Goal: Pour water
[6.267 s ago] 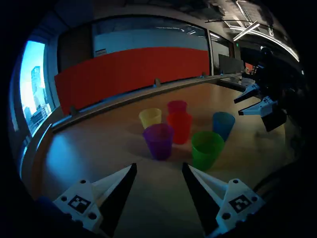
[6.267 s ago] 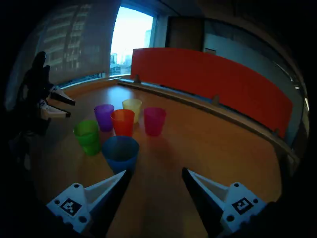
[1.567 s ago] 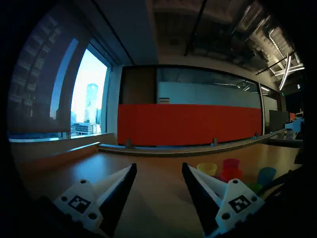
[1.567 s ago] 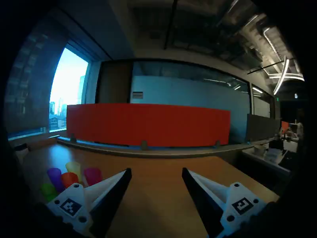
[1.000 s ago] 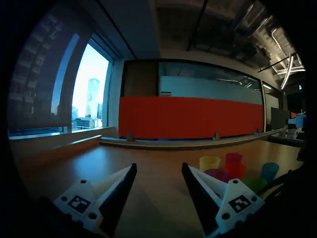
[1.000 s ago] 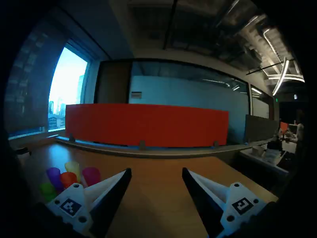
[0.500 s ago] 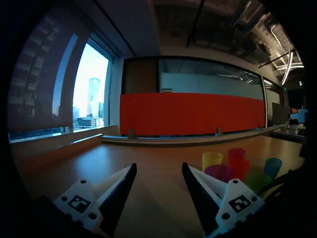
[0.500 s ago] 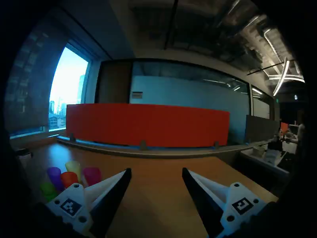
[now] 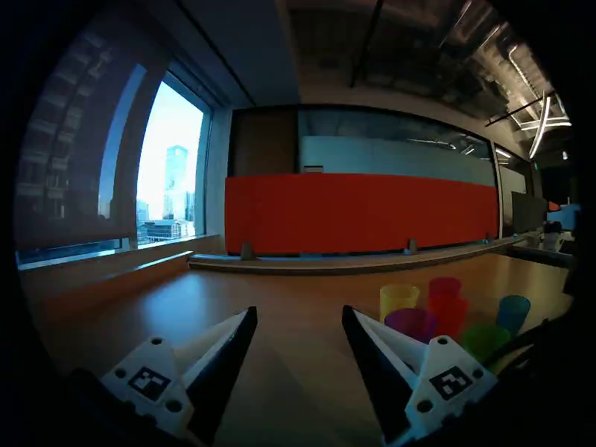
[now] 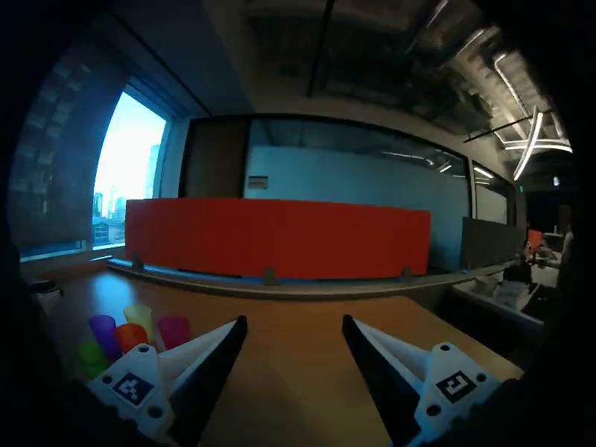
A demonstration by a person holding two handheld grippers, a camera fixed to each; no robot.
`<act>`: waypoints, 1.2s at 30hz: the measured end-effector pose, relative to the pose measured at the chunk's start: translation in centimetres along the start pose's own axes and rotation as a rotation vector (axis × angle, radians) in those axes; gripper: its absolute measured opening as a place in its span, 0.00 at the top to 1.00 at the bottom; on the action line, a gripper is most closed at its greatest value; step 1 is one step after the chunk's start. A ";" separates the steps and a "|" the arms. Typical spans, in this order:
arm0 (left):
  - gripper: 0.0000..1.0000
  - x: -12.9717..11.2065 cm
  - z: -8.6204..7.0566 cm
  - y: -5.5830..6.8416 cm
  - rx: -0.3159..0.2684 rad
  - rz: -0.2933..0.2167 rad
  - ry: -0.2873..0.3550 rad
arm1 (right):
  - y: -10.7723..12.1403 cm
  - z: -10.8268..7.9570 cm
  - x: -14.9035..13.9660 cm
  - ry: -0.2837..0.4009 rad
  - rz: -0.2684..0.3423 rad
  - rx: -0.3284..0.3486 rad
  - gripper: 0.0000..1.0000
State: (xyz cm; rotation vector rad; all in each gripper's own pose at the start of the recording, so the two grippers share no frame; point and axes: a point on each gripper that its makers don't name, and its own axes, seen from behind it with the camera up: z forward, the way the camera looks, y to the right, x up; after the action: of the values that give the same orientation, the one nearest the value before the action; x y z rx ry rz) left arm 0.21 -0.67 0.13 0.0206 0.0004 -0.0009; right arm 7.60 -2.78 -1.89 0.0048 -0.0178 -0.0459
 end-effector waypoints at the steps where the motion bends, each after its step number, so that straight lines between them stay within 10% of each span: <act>1: 0.16 0.0 0.0 0.0 0.000 0.000 0.000 | 0.1 0.0 0.0 0.003 0.002 0.000 0.01; 36: 0.16 -0.1 0.0 0.0 0.000 0.001 0.000 | 2.8 1.0 -2.8 0.100 0.028 -0.012 0.01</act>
State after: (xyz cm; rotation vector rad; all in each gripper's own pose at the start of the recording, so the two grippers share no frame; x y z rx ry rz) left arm 0.15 -0.67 0.14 0.0206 0.0004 -0.0003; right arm 4.92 0.14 -0.92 -0.0050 0.0826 -0.0175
